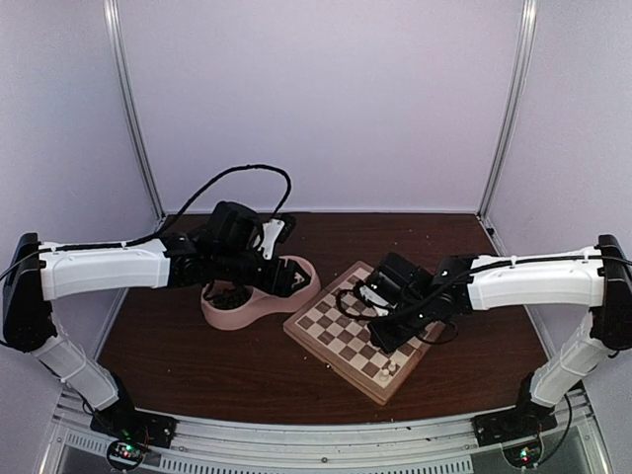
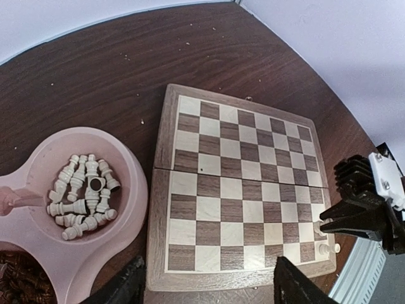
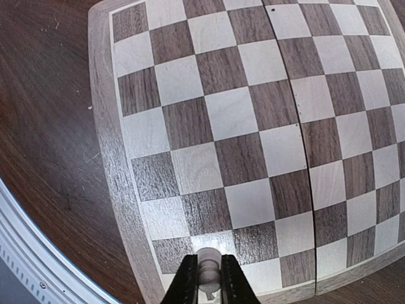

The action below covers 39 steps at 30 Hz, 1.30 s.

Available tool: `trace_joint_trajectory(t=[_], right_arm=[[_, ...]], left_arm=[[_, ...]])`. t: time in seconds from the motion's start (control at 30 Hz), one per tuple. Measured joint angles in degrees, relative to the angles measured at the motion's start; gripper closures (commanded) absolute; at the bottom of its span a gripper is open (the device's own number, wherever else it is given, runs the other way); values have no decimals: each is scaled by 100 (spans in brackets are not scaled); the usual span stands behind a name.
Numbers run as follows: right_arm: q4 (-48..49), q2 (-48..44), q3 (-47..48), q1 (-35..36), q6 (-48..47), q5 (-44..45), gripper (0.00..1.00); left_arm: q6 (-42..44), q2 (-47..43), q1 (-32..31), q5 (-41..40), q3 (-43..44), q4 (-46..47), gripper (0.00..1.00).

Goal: Set up the chess pieces on the board
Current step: Place the pawn at g2.

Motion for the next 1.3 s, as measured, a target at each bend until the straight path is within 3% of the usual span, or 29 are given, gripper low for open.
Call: trace_joint_trajectory(t=[0.37,0.93,1.3], right_arm=[[-398,780,398,382,-201,221,86],[-540,824,404,437,-92,588,72],[-476,824,385,439,-87,592,80]], left_arm=[[55,-2,0,-61,0,-155,31],[63,0,0,48,0,-256,33],[63,17,0,136,0,-264,33]])
